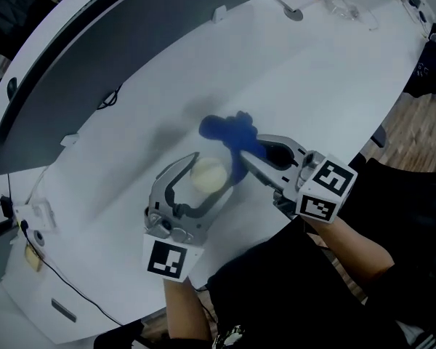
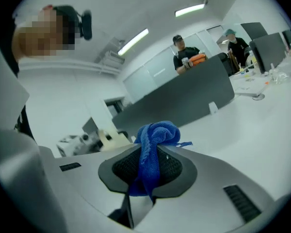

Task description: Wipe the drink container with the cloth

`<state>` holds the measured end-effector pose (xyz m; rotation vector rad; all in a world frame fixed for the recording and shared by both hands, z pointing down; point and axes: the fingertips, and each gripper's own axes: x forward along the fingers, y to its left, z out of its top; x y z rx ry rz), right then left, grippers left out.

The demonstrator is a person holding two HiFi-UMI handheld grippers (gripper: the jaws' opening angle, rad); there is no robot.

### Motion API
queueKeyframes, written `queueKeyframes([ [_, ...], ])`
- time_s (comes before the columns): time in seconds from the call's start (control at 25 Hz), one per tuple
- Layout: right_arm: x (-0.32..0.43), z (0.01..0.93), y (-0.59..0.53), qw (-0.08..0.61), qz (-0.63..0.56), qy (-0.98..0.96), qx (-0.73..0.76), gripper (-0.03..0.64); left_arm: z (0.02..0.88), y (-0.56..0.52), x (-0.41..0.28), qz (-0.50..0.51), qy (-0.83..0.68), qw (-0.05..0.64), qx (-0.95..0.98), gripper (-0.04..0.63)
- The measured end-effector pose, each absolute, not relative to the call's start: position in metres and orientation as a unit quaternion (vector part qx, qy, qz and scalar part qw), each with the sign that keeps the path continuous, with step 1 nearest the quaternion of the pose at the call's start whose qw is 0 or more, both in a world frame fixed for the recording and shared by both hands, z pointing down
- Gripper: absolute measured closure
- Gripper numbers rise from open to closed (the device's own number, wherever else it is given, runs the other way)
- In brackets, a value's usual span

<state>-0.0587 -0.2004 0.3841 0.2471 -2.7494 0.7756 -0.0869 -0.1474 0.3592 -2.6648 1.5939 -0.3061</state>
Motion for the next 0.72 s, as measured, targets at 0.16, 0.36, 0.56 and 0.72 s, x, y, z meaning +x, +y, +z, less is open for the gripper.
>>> queueKeyframes([
  [0.16,-0.074,0.357,-0.191,0.085,0.27,-0.958,0.039,0.554,0.364,-0.146,-0.095,-0.06,0.451,-0.023,-0.89,0.308],
  [0.36,-0.078,0.425,-0.182,0.165,0.262,-0.95,0.049,0.565,0.368,-0.147,-0.089,-0.033,0.443,-0.044,-0.895,0.308],
  [0.56,-0.077,0.491,-0.176,0.305,0.187,-0.932,0.06,0.566,0.368,-0.148,-0.088,-0.06,0.449,-0.034,-0.891,0.308],
  [0.72,-0.081,0.509,-0.174,0.349,0.146,-0.923,0.072,0.565,0.377,-0.153,-0.089,-0.1,0.463,-0.033,-0.88,0.308],
])
